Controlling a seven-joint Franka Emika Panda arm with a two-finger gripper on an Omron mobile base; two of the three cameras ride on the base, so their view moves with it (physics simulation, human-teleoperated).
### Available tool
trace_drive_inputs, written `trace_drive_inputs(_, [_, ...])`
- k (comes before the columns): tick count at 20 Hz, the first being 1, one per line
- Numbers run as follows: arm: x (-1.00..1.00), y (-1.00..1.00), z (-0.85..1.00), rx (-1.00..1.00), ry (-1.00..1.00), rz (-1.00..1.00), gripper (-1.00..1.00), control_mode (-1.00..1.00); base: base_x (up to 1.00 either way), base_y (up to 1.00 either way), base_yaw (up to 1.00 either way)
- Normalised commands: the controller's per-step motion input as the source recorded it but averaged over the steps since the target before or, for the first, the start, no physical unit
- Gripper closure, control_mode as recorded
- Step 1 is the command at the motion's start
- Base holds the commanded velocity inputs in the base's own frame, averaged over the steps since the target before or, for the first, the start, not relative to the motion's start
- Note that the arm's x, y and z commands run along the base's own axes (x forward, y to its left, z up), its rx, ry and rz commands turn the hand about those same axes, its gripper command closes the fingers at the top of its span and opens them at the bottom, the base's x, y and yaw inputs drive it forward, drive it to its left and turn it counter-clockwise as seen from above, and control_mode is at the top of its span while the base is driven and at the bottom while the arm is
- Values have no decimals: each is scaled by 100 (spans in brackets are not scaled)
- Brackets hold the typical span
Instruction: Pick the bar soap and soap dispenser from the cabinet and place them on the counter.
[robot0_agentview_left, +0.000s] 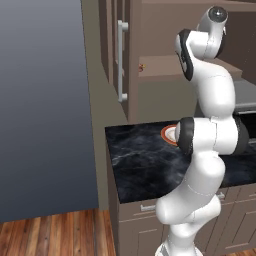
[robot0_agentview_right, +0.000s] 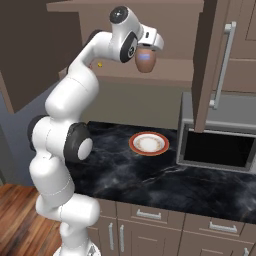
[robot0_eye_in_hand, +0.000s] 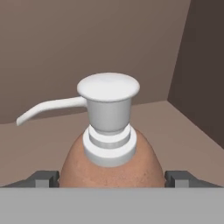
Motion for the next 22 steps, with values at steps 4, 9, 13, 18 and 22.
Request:
trace_drive_inputs(4, [0,0,25,0,0,0,100,-100,0,0,0])
trace_drive_inputs(9, [0,-1,31,0,0,0,100,-100,0,0,0])
trace_drive_inputs(13, [-9,-4,0,0,0,0,100,-100,0,0,0])
trace_drive_inputs(18, [-28,-3,0,1,0,0,100,-100,0,0,0])
trace_drive_inputs(22, [-41,0,0,0,0,0,100,-100,0,0,0])
